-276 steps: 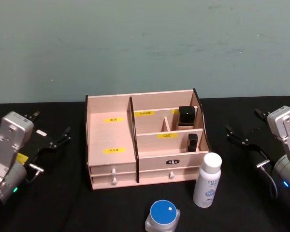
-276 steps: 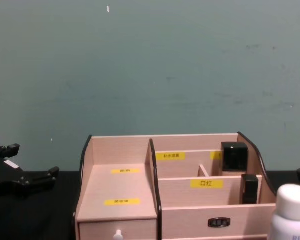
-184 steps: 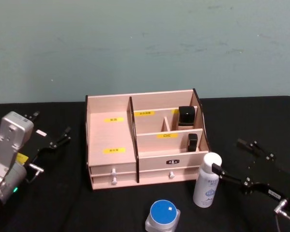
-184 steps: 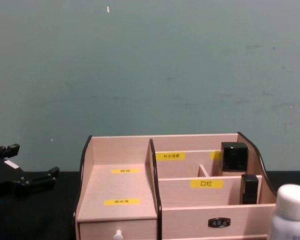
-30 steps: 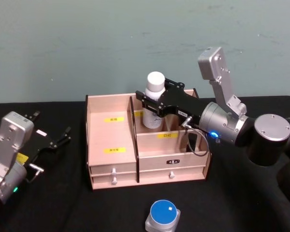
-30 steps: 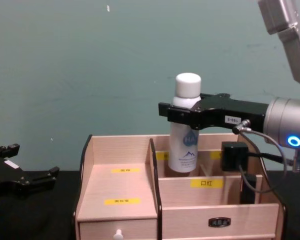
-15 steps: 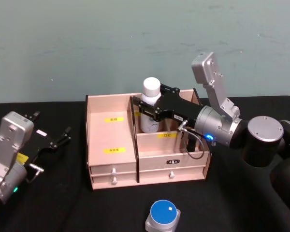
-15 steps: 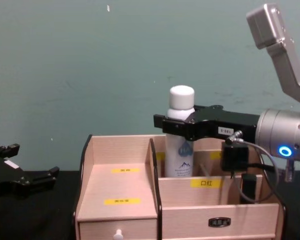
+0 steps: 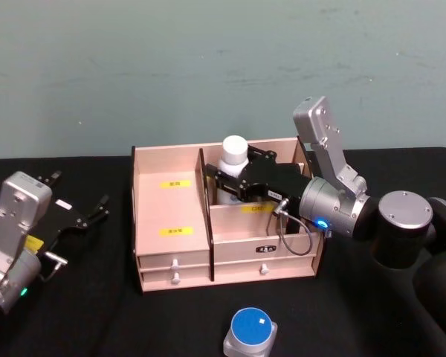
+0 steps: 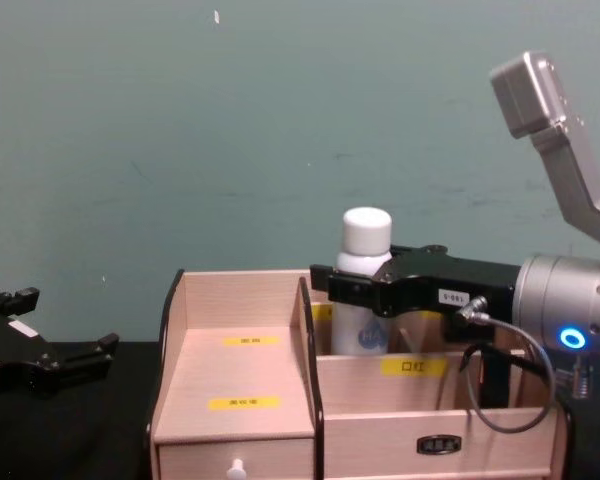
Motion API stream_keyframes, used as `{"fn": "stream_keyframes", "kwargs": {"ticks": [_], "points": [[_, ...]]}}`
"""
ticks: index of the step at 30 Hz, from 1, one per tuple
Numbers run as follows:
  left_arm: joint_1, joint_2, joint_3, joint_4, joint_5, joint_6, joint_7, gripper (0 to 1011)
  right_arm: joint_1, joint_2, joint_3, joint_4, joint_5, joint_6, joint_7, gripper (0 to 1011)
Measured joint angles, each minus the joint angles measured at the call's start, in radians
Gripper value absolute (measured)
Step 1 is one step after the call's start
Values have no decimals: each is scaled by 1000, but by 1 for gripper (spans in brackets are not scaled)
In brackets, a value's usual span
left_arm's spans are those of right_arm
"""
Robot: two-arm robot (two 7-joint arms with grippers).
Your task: Pick up the facial cleanser and watermelon frost from the table and place them into the tiered storage box.
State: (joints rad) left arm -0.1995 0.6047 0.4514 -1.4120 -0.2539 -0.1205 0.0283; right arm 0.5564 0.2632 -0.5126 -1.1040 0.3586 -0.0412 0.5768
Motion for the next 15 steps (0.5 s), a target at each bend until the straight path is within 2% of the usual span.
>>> {"fn": "stream_keyframes", "kwargs": {"ticks": [11, 15], "points": [[0, 0, 0, 0, 0, 0, 0, 1010, 0, -1, -1, 4, 0, -1, 1, 613], [0, 0, 0, 0, 0, 0, 0, 1010, 0, -1, -1, 2, 0, -1, 1, 731]]}}
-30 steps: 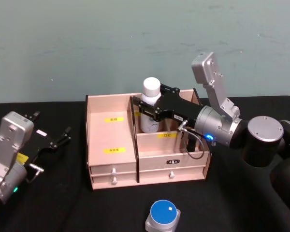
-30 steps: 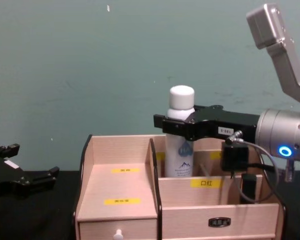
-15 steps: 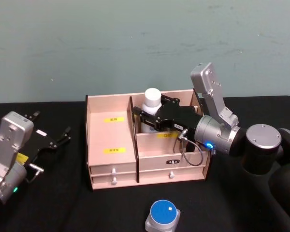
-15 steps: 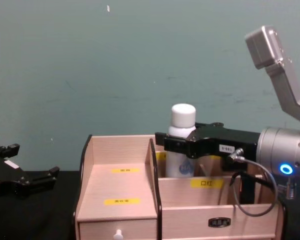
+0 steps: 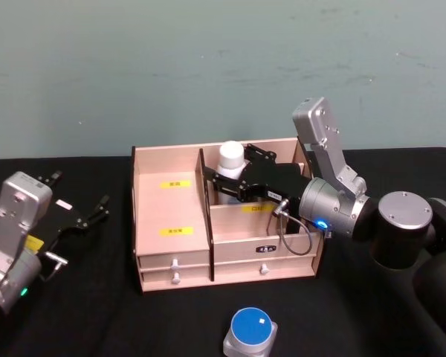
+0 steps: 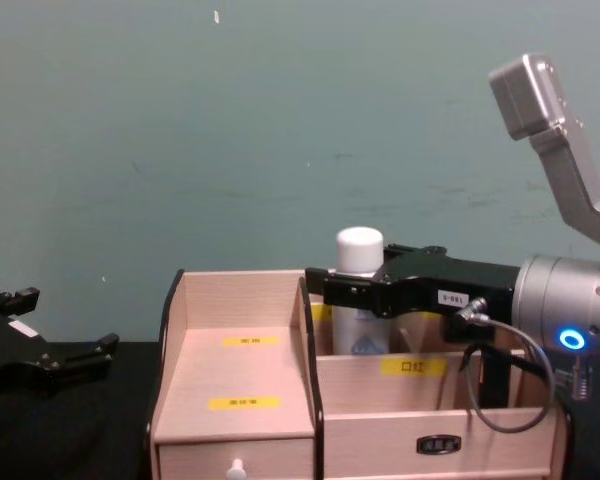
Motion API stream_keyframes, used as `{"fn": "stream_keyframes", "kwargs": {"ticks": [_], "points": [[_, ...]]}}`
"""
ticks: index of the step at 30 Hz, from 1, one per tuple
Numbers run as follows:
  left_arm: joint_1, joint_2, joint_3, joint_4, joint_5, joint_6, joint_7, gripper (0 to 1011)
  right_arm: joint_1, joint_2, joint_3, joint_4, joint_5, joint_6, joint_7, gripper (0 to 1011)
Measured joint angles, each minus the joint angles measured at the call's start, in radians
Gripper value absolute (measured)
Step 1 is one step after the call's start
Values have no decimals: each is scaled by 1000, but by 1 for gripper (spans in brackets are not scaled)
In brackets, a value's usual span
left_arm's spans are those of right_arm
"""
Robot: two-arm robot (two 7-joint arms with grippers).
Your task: Pick up the facial cleanser and watermelon frost from the table and place them into the tiered storage box.
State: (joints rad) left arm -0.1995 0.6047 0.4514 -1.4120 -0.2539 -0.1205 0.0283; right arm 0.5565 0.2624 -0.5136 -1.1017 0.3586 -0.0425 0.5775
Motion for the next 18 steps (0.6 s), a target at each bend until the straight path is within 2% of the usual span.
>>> {"fn": "stream_keyframes", "kwargs": {"ticks": [1, 5, 10, 14, 18], "points": [[0, 0, 0, 0, 0, 0, 0, 1010, 0, 0, 0, 0, 0, 0, 0, 743], [0, 0, 0, 0, 0, 0, 0, 1010, -1, 0, 1, -2, 1, 0, 0, 894], [0, 0, 0, 0, 0, 0, 0, 1010, -11, 8, 9, -27, 12, 1, 3, 1000], [0, 0, 0, 0, 0, 0, 0, 1010, -26, 28, 17, -93, 16, 13, -3, 1002], [0, 0, 0, 0, 0, 0, 0, 1010, -70, 81, 32, -243, 17, 56, -33, 1002]]}}
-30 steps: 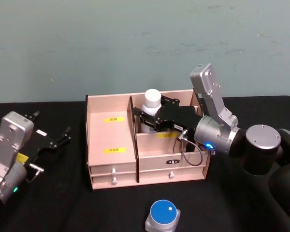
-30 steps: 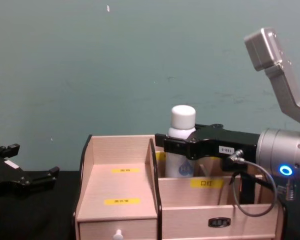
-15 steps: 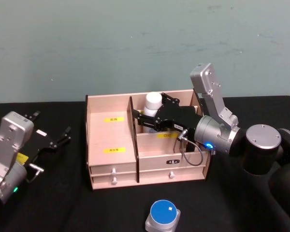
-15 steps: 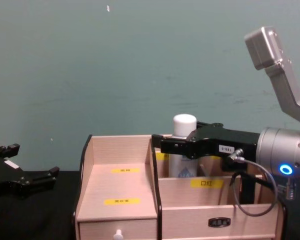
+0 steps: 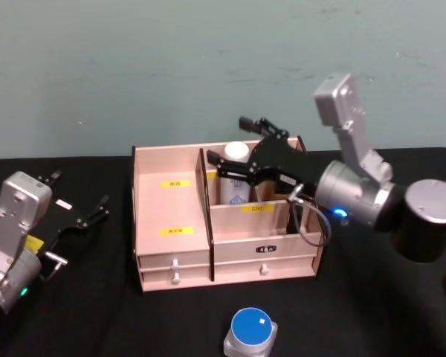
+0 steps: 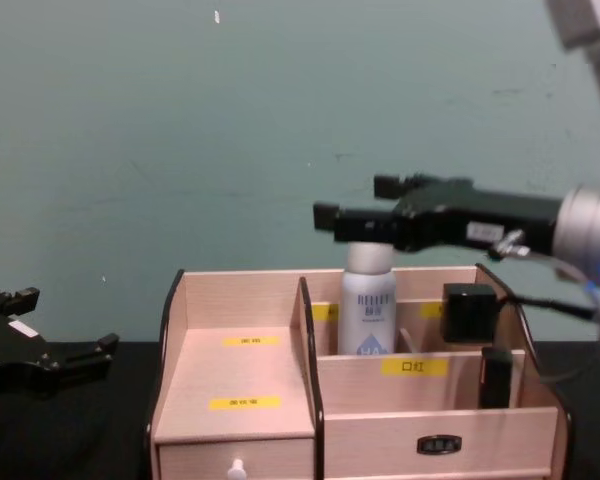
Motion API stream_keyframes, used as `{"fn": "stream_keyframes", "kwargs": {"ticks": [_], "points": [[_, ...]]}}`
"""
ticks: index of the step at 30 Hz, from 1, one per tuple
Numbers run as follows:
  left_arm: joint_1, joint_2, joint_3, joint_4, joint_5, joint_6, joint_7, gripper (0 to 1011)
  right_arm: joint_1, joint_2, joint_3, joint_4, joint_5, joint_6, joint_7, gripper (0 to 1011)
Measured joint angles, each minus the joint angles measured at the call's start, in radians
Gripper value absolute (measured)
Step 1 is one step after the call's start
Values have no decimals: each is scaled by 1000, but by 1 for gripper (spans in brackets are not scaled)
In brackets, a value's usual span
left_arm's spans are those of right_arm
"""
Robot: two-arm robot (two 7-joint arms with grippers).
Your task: Pick up the facial cleanser and watermelon frost from the table and place them into the tiered storage box.
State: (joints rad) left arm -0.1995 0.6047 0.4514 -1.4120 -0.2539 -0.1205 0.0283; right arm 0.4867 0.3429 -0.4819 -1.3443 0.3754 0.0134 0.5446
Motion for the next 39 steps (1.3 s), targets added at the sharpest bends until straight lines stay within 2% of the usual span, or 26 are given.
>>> {"fn": "stream_keyframes", "kwargs": {"ticks": [2, 5, 9, 10, 12, 13, 15, 17, 18, 22, 25, 28, 32, 39], "points": [[0, 0, 0, 0, 0, 0, 0, 1010, -20, 24, 5, -59, 1, 22, -8, 1002], [0, 0, 0, 0, 0, 0, 0, 1010, -78, 95, 17, -206, 19, 79, -8, 1002], [0, 0, 0, 0, 0, 0, 0, 1009, -127, 151, 29, -296, 43, 108, 0, 1002], [0, 0, 0, 0, 0, 0, 0, 1009, -154, 181, 38, -335, 58, 116, 5, 1002], [0, 0, 0, 0, 0, 0, 0, 1010, -180, 212, 47, -368, 73, 120, 15, 1002], [0, 0, 0, 0, 0, 0, 0, 1010, -203, 240, 55, -391, 90, 120, 31, 1002], [0, 0, 0, 0, 0, 0, 0, 1010, -222, 269, 59, -402, 108, 116, 54, 1002], [0, 0, 0, 0, 0, 0, 0, 1010, -248, 317, 63, -402, 138, 100, 106, 1002], [0, 0, 0, 0, 0, 0, 0, 1010, -256, 329, 64, -397, 148, 91, 123, 1002], [0, 0, 0, 0, 0, 0, 0, 1010, -283, 367, 65, -349, 180, 34, 192, 1002], [0, 0, 0, 0, 0, 0, 0, 1010, -294, 378, 60, -312, 199, -3, 232, 1002], [0, 0, 0, 0, 0, 0, 0, 1010, -296, 378, 39, -246, 220, -48, 285, 1002], [0, 0, 0, 0, 0, 0, 0, 1010, -286, 359, 13, -172, 233, -81, 324, 1002], [0, 0, 0, 0, 0, 0, 0, 1010, -257, 323, -37, -71, 234, -106, 357, 1002]]}}
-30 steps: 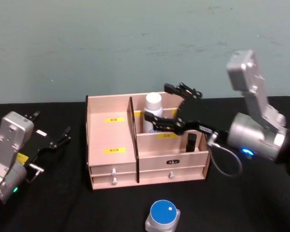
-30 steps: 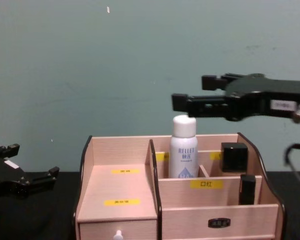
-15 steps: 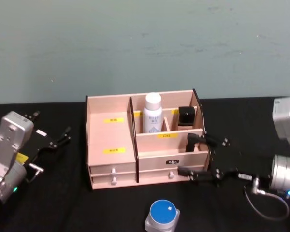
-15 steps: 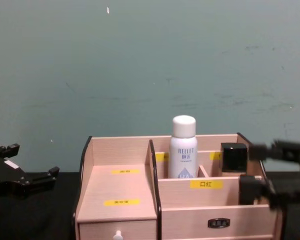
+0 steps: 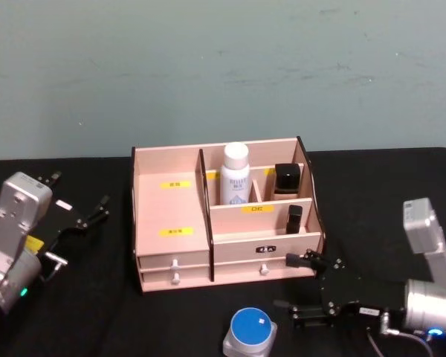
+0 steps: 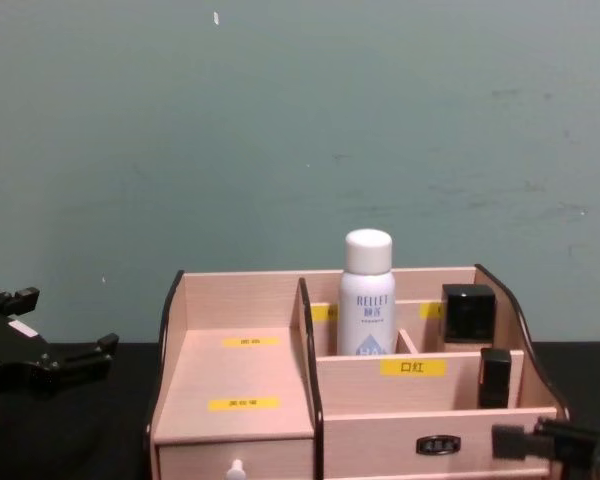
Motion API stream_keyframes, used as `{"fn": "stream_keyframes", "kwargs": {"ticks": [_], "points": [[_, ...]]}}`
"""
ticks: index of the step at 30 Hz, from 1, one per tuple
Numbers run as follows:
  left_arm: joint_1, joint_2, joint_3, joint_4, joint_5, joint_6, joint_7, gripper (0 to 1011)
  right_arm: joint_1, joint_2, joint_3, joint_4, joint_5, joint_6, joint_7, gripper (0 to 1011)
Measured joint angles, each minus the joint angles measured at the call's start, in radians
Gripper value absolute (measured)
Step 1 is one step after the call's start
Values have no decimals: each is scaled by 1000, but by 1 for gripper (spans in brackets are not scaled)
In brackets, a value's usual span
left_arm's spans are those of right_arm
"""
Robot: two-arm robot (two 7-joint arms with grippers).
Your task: Pick up the facial cleanser and watermelon frost from the table and place them into the tiered storage box.
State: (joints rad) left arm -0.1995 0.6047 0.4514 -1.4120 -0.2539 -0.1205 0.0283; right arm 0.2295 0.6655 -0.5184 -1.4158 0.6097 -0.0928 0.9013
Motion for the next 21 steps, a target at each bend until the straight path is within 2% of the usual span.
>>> {"fn": "stream_keyframes", "kwargs": {"ticks": [4, 8, 11, 15, 21], "points": [[0, 0, 0, 0, 0, 0, 0, 1010, 22, -17, -29, 38, -8, -4, 11, 1002], [0, 0, 0, 0, 0, 0, 0, 1010, 50, -29, -65, 59, -35, 7, 12, 1002], [0, 0, 0, 0, 0, 0, 0, 1010, 82, -35, -101, 63, -72, 39, 6, 1002], [0, 0, 0, 0, 0, 0, 0, 1010, 110, -42, -128, 61, -93, 64, 3, 1002], [0, 0, 0, 0, 0, 0, 0, 1010, 141, -54, -151, 64, -103, 87, 1, 1002]]}}
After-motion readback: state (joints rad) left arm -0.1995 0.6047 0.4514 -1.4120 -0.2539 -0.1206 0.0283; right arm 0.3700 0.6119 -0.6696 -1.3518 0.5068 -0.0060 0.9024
